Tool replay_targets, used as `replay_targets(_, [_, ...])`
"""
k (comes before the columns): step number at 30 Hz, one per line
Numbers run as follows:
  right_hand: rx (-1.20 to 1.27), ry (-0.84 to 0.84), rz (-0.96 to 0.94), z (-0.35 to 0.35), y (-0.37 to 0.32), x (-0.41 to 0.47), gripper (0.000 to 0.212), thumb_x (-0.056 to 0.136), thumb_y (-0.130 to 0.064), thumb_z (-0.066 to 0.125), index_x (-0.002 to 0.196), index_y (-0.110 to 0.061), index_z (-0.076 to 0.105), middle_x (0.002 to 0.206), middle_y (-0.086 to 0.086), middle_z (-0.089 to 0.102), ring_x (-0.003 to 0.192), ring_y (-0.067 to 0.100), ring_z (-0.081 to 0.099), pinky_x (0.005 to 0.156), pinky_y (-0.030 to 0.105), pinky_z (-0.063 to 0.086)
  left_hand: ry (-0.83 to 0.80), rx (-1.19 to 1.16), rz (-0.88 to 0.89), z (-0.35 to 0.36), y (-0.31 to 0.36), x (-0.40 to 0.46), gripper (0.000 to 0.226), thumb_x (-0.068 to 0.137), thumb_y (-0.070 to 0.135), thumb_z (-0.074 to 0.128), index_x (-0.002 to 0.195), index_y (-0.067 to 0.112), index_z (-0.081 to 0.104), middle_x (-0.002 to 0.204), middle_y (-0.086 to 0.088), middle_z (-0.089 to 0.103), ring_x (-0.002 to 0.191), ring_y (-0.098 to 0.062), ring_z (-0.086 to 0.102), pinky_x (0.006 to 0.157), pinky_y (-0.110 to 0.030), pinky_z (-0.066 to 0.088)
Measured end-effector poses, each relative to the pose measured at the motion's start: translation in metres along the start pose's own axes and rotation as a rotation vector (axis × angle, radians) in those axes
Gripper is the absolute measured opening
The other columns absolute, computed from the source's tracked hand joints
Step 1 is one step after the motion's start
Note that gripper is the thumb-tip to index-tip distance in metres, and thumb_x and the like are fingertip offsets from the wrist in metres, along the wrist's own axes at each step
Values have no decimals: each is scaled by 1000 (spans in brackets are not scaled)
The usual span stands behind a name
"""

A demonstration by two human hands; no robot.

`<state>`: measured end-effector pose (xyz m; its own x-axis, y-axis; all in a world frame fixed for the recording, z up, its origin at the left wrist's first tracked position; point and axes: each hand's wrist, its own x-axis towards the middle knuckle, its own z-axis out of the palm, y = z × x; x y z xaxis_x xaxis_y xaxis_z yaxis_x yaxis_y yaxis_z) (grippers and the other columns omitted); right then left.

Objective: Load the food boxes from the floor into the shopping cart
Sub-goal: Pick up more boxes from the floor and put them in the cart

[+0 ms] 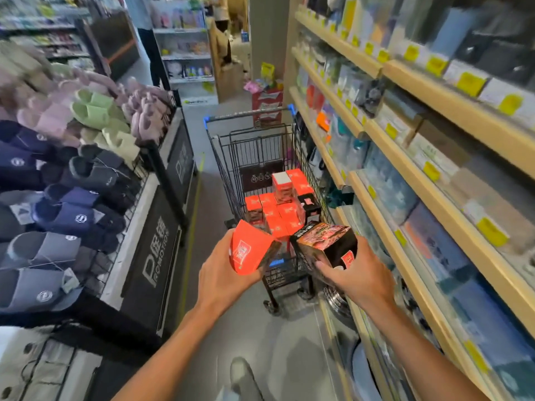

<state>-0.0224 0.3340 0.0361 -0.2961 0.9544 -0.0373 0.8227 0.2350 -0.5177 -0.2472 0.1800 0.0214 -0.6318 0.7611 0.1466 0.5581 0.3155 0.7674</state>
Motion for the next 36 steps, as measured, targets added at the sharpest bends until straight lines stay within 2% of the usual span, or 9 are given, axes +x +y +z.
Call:
replay_targets(3, [3, 14, 8, 15, -15, 47, 75, 68, -68, 77, 123, -28, 44, 92, -11, 57, 81, 19, 57, 58, 27, 33, -19, -10, -22, 15, -14, 52, 85, 57, 56, 87, 131, 43, 47, 109, 21, 64, 92, -5, 64, 79, -38, 56])
replay_targets(5, [7, 29, 17, 27, -27, 81, 79, 67, -69, 77, 125, -31, 40, 94, -11, 58, 79, 17, 54, 58, 26, 37, -28, -27, -31, 24, -25, 91, 89, 57, 53, 89, 134, 43, 46, 113, 21, 64, 95, -4, 64, 80, -37, 56])
replay_targets(8, [-7, 9, 23, 46, -45, 132, 86, 65, -70, 78, 130, -30, 37, 109, -6, 67, 95, 23, 66, 69, 30, 45, -63, -32, -40, 33, -39, 148, 89, 58, 53, 88, 135, 42, 45, 113, 21, 65, 97, -5, 65, 79, -35, 55])
replay_targets(10, [-23, -14, 52, 57, -57, 164, 91, 66, -69, 78, 135, -30, 35, 119, -3, 67, 105, 26, 67, 73, 31, 46, -79, -30, -51, 36, -45, 183, 86, 59, 52, 87, 133, 43, 46, 113, 22, 65, 96, -4, 64, 80, -36, 55])
replay_targets(14, [-26, 2, 71, 72, -73, 224, 96, 65, -72, 76, 140, -31, 32, 126, -1, 66, 111, 28, 65, 85, 39, 52, -98, -47, -61, 44, -52, 246, 84, 59, 52, 88, 132, 48, 46, 114, 23, 64, 98, 0, 63, 83, -33, 54])
replay_targets(20, [-32, -62, 75, 99, -86, 306, 103, 66, -73, 75, 146, -28, 28, 138, 1, 59, 121, 28, 60, 91, 41, 53, -91, -60, -103, 66, -63, 318, 89, 60, 45, 88, 137, 47, 44, 119, 24, 63, 105, -2, 62, 90, -39, 54])
replay_targets(25, [18, -124, 66, 132, -89, 379, 90, 65, -77, 73, 132, -30, 35, 124, -3, 63, 110, 24, 64, 84, 38, 52, -78, -55, -166, 91, -73, 368, 86, 59, 53, 88, 134, 45, 46, 115, 23, 65, 103, -1, 62, 87, -41, 56])
replay_targets(30, [-80, -243, 57, 180, -90, 454, 99, 65, -85, 63, 135, -19, 37, 122, 4, 66, 106, 32, 67, 84, 41, 55, -51, -30, -241, 118, -90, 413, 82, 59, 54, 88, 129, 46, 46, 110, 24, 64, 99, 1, 61, 83, -40, 55])
replay_targets(36, [-164, -241, 41, 244, -89, 513, 93, 62, -86, 67, 118, -16, 47, 103, 1, 64, 95, 26, 67, 73, 37, 56, -68, -36, -308, 149, -121, 457, 84, 61, 47, 92, 130, 45, 46, 110, 25, 64, 99, 2, 62, 80, -33, 54])
